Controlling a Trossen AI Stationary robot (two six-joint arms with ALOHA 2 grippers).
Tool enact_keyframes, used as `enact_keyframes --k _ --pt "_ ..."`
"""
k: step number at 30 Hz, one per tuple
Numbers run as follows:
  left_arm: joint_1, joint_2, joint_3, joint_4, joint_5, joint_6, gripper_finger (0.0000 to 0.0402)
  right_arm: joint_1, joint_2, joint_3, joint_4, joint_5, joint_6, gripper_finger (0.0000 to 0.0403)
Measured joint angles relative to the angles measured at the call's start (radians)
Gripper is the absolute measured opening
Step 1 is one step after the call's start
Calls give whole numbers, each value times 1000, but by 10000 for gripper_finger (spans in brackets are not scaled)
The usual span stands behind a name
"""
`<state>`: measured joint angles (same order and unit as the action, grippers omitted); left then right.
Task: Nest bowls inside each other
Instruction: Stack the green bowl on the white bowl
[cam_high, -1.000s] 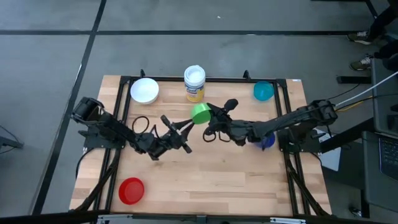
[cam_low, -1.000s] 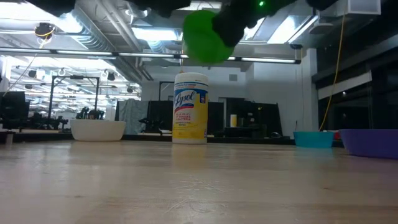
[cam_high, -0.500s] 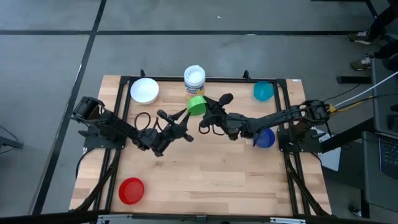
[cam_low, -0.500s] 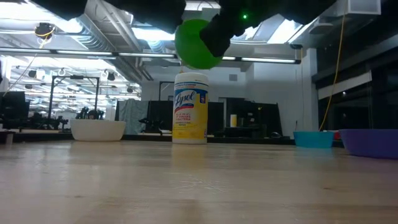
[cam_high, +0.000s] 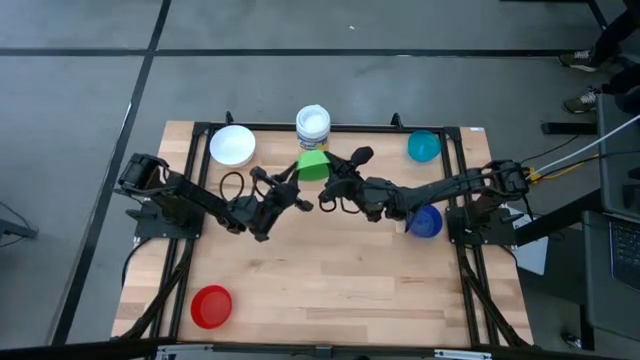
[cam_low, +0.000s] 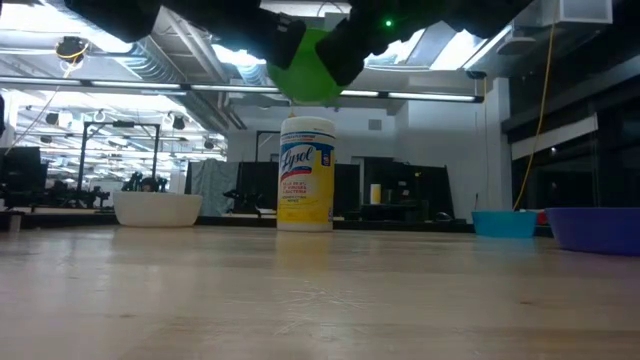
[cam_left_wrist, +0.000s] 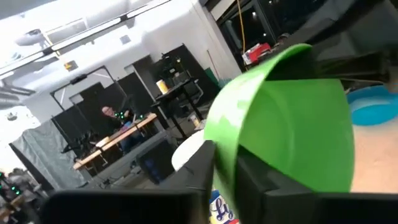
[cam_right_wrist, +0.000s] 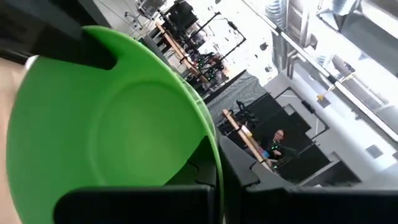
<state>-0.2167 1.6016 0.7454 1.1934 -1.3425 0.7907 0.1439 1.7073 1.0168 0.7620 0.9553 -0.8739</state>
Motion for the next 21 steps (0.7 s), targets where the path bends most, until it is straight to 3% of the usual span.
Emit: enact_keyframes --k 5,13,18,21 --pt "3 -1 10 4 -17 -10 7 14 -2 0 -11 -42 31 16" --pt "46 -1 -4 -2 -38 28 2 53 -20 59 -50 -378 125 132" --pt "138 -29 -40 9 -81 152 2 98 -43 132 -186 -269 120 178" --pt "229 -124 -95 13 -110 231 2 147 -61 145 -309 -212 146 191"
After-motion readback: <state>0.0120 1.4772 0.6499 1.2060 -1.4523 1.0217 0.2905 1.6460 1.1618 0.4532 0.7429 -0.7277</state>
